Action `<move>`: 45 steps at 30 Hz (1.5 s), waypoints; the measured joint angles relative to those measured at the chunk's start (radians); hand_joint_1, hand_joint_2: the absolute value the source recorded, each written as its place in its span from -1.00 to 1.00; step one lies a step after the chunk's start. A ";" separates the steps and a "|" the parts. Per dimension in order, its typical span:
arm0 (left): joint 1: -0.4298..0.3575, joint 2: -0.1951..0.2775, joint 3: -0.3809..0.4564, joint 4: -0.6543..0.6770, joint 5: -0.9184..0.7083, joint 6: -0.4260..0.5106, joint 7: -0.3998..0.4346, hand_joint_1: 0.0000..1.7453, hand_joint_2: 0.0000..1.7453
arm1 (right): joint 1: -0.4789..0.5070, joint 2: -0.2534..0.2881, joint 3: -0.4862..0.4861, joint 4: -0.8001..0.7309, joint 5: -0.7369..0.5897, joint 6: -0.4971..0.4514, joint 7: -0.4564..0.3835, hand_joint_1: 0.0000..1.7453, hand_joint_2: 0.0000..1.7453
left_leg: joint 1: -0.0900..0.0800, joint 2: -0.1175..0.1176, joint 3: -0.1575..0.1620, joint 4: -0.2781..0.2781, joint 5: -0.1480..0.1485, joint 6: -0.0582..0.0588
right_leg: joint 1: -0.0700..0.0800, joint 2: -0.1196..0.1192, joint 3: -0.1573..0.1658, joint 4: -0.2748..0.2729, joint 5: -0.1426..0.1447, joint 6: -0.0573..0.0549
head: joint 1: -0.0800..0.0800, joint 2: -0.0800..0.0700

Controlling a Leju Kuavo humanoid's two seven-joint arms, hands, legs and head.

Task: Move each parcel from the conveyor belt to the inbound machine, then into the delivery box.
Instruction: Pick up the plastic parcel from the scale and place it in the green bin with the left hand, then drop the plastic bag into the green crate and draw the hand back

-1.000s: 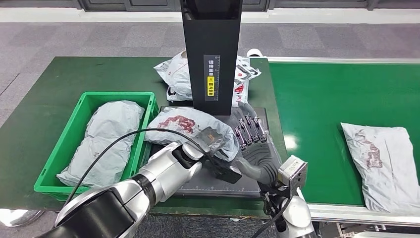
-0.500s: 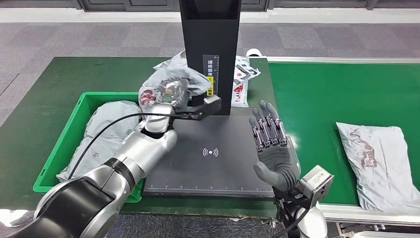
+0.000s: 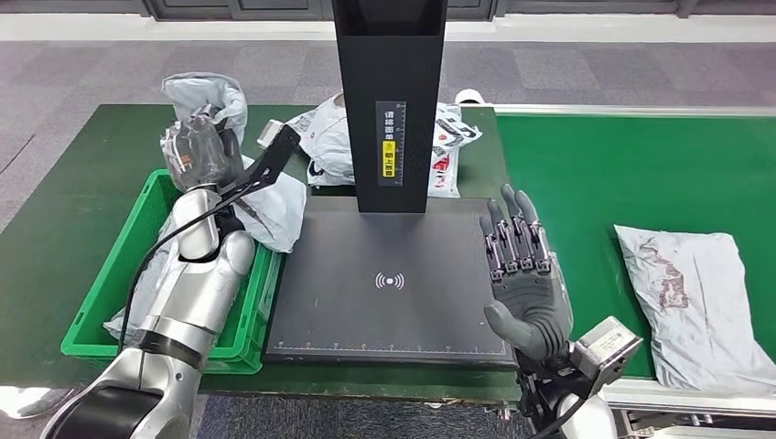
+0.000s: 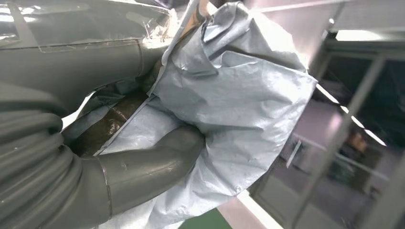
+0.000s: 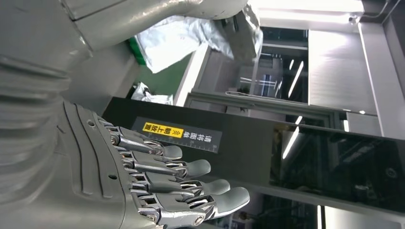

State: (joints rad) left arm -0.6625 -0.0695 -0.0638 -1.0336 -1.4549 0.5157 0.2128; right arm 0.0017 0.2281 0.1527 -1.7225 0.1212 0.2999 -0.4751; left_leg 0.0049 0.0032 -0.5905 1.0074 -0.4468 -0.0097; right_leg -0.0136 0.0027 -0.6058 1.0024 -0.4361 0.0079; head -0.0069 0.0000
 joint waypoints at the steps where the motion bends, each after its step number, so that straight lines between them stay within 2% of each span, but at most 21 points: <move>1: 0.016 0.004 0.007 -0.030 0.003 0.003 -0.001 1.00 1.00 | 0.001 0.000 0.000 -0.004 0.000 -0.002 0.004 -1.00 1.00 | 0.000 0.000 0.000 0.000 0.000 0.000 | 0.000 0.000 0.000 0.000 0.000 0.000 | 0.000 0.000; 7: 0.114 0.010 0.019 -0.241 0.038 0.053 -0.041 1.00 1.00 | 0.022 0.000 0.000 -0.030 -0.004 -0.033 0.013 -1.00 1.00 | 0.000 0.000 0.000 0.000 -0.001 0.000 | 0.000 0.000 0.000 0.000 0.000 0.000 | 0.000 0.000; 13: 0.159 0.010 0.019 -0.407 0.056 0.109 -0.063 1.00 1.00 | 0.043 0.000 0.000 -0.039 -0.010 -0.058 0.010 -1.00 1.00 | 0.000 0.000 0.000 0.000 -0.001 0.000 | 0.000 -0.001 0.000 -0.001 -0.001 0.000 | 0.000 0.000; 20: 0.173 0.013 0.025 -0.482 0.073 0.170 -0.079 1.00 1.00 | 0.054 -0.006 0.000 -0.039 -0.028 -0.085 0.009 -1.00 1.00 | 0.000 0.000 0.000 0.000 -0.001 0.000 | 0.000 -0.001 0.000 0.000 0.000 0.000 | 0.000 0.000; 31: 0.174 0.031 0.054 -0.516 0.073 0.179 -0.080 1.00 1.00 | 0.071 -0.022 0.000 -0.033 -0.037 -0.097 -0.006 -1.00 1.00 | 0.000 0.000 0.000 0.000 -0.001 0.000 | 0.000 -0.001 0.000 0.000 -0.001 0.000 | 0.000 0.000; 32: 0.174 0.031 0.056 -0.517 0.074 0.179 -0.081 0.71 1.00 | 0.071 -0.023 0.000 -0.032 -0.039 -0.097 -0.006 -1.00 1.00 | 0.000 0.000 0.000 0.000 -0.001 0.000 | 0.000 -0.001 0.000 0.000 -0.001 0.000 | 0.000 0.000; 33: 0.174 0.033 0.057 -0.517 0.074 0.179 -0.083 0.21 1.00 | 0.071 -0.025 0.000 -0.030 -0.041 -0.098 -0.007 -1.00 1.00 | 0.000 0.000 0.000 0.000 -0.001 0.000 | 0.000 -0.001 0.000 0.000 0.000 0.000 | 0.000 0.000; 35: 0.176 0.039 0.061 -0.518 0.074 0.176 -0.090 -0.79 0.00 | 0.073 -0.031 0.000 -0.023 -0.049 -0.098 -0.009 -1.00 1.00 | 0.000 0.000 0.000 0.000 -0.001 0.000 | 0.000 -0.001 0.000 -0.001 -0.001 0.000 | 0.000 0.000; 36: 0.176 0.043 0.062 -0.518 0.074 0.166 -0.093 -1.00 -0.50 | 0.074 -0.035 0.000 -0.019 -0.053 -0.098 -0.010 -1.00 1.00 | 0.000 0.000 0.000 0.000 -0.001 0.000 | 0.000 -0.001 0.000 -0.001 -0.001 0.000 | 0.000 0.000; 37: 0.176 0.047 0.062 -0.515 0.077 0.147 -0.092 -1.00 -1.00 | 0.074 -0.037 0.000 -0.014 -0.056 -0.097 -0.011 -1.00 1.00 | 0.000 0.000 0.000 0.000 -0.001 0.000 | 0.000 -0.001 0.000 -0.001 -0.001 0.000 | 0.000 0.000; 42: 0.166 0.071 0.054 -0.446 0.131 -0.050 -0.053 -1.00 -1.00 | 0.075 -0.047 0.000 0.007 -0.061 -0.084 -0.017 -1.00 1.00 | 0.000 0.000 0.000 0.000 -0.001 -0.001 | 0.001 -0.001 0.000 -0.001 0.000 0.000 | 0.000 0.000; 45: 0.158 0.081 0.042 -0.386 0.115 -0.100 -0.007 -1.00 -1.00 | 0.071 -0.050 0.000 0.017 -0.061 -0.071 -0.020 -1.00 1.00 | 0.000 0.000 0.000 0.000 -0.001 -0.001 | 0.001 0.000 0.000 0.000 0.000 -0.001 | 0.000 0.000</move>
State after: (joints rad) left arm -0.5041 0.0119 -0.0220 -1.4200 -1.3398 0.4158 0.2061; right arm 0.0732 0.1784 0.1522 -1.7051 0.0600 0.2290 -0.4953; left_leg 0.0050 0.0030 -0.5901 1.0074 -0.4474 -0.0106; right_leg -0.0125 0.0024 -0.6059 1.0020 -0.4363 0.0073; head -0.0069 0.0000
